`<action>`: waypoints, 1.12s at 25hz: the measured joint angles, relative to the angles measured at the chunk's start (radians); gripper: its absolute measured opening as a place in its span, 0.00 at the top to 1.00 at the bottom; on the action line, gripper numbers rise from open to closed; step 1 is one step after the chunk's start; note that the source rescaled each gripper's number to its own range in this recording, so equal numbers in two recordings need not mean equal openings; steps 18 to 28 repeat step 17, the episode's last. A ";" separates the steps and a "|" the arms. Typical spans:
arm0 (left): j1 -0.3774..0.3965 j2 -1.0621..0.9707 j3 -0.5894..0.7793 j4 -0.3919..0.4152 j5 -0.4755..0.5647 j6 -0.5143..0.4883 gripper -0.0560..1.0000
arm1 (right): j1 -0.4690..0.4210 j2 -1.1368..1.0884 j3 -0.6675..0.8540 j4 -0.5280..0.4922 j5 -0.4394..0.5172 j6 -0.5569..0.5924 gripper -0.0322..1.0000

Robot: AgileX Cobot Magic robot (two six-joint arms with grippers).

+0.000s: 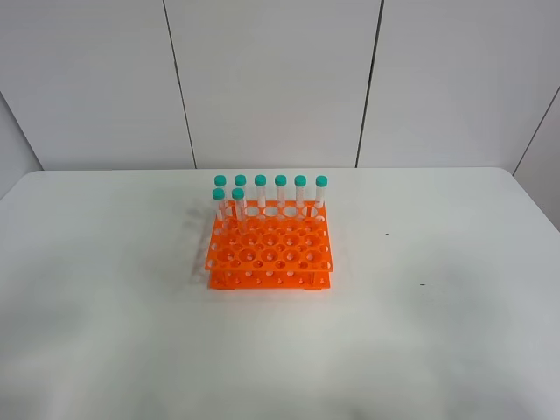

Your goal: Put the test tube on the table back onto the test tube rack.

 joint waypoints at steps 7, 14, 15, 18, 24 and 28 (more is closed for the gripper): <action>0.000 0.000 0.000 0.001 0.000 0.000 0.00 | 0.000 0.000 0.000 0.000 0.000 0.000 0.00; 0.000 0.000 0.000 0.001 0.000 0.000 0.00 | 0.000 0.000 0.000 0.000 0.000 0.000 0.00; -0.001 0.000 0.000 0.001 0.000 0.000 0.00 | 0.000 0.000 0.000 0.000 0.000 0.000 0.00; -0.001 0.000 0.000 0.001 0.000 0.000 0.00 | 0.000 0.000 0.000 0.000 0.000 0.000 0.00; -0.001 0.000 0.000 0.001 0.000 0.000 0.00 | 0.000 0.000 0.000 0.000 0.000 0.000 0.00; -0.001 0.000 0.000 0.001 0.000 0.000 0.00 | 0.000 0.000 0.000 0.000 0.000 0.000 0.00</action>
